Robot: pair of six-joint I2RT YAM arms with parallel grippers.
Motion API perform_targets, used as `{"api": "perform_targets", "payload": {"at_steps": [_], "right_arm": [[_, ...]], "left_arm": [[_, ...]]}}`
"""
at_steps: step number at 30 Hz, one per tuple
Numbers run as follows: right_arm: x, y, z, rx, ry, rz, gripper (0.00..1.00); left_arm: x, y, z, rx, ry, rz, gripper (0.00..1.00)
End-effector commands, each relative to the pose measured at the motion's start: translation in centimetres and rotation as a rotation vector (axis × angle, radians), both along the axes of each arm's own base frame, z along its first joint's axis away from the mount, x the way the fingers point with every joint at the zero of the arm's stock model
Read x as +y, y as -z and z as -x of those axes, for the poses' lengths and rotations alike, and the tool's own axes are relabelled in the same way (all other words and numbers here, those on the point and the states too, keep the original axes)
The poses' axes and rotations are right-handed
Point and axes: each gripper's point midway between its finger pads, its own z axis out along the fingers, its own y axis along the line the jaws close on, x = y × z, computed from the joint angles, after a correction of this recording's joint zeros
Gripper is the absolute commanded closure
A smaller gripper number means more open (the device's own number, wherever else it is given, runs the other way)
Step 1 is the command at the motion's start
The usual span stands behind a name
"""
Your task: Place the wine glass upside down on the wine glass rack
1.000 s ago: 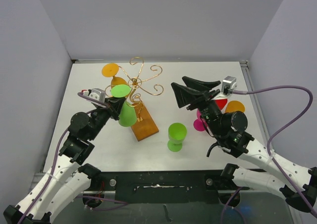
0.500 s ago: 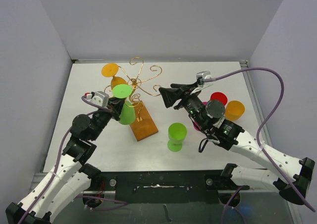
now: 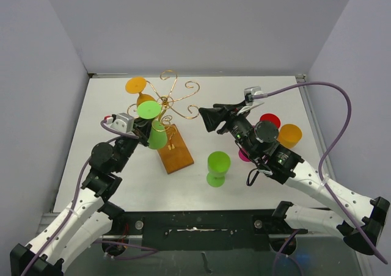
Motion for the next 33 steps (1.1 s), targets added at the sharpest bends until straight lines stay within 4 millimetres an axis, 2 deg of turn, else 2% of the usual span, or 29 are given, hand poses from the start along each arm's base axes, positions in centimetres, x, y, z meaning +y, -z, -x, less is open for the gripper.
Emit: {"api": "perform_targets", "payload": {"at_steps": [1, 9, 20, 33], "right_arm": [[-0.6, -3.5, 0.8, -0.051, -0.021, -0.075, 0.42], [-0.3, -3.4, 0.9, -0.049, -0.035, -0.076, 0.42], [0.1, -3.4, 0.9, -0.046, -0.050, -0.076, 0.42], [0.3, -3.8, 1.2, -0.060, -0.072, -0.096, 0.43]], "left_arm": [[0.7, -2.4, -0.7, -0.061, -0.050, 0.057, 1.00], [2.0, -2.8, -1.2, -0.060, -0.122, 0.090, 1.00], [4.0, -4.2, -0.3, -0.136, -0.196, 0.156, 1.00], [4.5, -4.8, -0.7, -0.150, -0.230, 0.177, 1.00]]}}
